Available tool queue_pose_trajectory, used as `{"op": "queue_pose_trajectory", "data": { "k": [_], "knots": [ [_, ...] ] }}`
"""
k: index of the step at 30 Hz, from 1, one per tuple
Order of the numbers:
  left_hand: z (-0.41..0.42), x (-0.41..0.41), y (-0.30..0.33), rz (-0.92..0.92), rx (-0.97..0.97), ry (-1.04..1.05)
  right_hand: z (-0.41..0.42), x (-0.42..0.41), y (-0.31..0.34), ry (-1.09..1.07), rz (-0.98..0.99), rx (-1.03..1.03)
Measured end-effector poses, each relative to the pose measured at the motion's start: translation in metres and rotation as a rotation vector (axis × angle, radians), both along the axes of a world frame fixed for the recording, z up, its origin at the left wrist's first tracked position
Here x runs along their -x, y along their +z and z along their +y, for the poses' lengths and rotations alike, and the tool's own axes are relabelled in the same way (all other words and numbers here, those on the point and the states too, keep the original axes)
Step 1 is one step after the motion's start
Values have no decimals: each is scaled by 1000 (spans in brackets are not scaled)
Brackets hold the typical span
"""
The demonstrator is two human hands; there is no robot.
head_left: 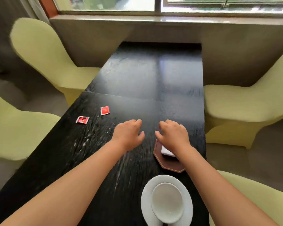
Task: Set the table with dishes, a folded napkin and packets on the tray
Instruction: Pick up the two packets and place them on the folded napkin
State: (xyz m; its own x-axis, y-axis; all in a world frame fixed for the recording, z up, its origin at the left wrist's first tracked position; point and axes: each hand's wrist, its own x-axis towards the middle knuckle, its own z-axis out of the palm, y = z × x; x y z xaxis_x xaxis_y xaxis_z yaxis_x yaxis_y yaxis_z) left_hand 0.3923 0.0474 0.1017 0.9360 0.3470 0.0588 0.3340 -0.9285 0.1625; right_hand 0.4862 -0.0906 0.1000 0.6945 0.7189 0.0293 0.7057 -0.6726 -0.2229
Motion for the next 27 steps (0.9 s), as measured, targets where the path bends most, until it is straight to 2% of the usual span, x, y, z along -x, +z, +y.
{"op": "queue_pose_trajectory", "data": {
  "k": [7,10,15,27],
  "knots": [
    [48,80,63,7,-77,114,62,57,58,166,21,-56],
    [70,107,75,31,-133,122,89,75,74,232,-18,-80],
    [121,139,78,33,-103,179,134,100,79,284,-17,-75],
    [286,164,10,90,26,61,258,128,16,35,46,9]
  ]
}}
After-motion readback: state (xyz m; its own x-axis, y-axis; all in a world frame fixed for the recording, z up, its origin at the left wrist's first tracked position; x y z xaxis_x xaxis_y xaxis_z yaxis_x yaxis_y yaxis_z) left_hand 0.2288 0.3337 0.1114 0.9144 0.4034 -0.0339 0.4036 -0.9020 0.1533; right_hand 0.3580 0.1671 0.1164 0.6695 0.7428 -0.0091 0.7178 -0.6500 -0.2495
